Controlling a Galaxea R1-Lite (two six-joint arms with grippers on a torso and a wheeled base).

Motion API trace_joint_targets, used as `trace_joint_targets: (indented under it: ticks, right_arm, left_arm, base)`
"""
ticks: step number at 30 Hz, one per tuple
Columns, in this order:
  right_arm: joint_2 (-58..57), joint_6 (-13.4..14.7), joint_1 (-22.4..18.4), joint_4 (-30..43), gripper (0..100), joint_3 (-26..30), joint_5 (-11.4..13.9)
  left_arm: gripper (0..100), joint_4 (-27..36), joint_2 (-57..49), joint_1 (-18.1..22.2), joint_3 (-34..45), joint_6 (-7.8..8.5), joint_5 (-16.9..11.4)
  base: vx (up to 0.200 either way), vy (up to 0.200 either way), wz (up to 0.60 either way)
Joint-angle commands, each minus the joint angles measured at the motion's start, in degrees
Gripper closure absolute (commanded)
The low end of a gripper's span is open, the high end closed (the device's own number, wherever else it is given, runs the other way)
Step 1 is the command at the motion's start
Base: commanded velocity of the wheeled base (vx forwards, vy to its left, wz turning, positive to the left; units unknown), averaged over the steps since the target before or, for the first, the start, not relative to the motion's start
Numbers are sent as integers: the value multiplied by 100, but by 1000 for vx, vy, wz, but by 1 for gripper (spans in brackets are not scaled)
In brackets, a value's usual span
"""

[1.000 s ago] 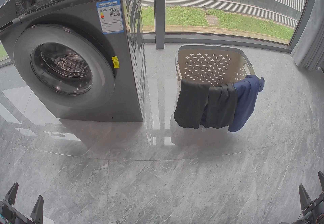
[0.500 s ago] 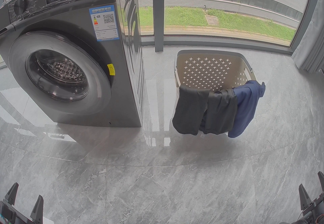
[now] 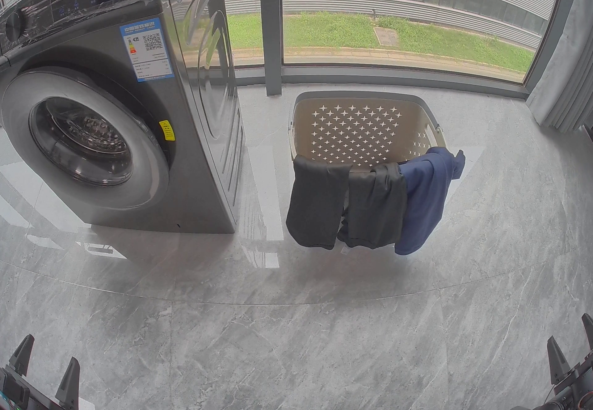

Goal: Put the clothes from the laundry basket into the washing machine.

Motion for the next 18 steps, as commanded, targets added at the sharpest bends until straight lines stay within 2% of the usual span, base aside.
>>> trace_joint_targets:
  ticks: [1, 9, 18]
  right_arm:
    - [-84, -1, -1, -2, 0, 101, 1]
    - [-84, -1, -1, -2, 0, 101, 1]
    - [-84, -1, -1, -2, 0, 101, 1]
  left_arm:
    - [0, -1, -57, -2, 84, -1, -2]
    - [0, -1, -57, -2, 84, -1, -2]
    - [0, 8, -57, -2, 84, -1, -2]
  base:
    - [0, 0, 0]
    - [0, 0, 0]
    - [200, 0, 0]
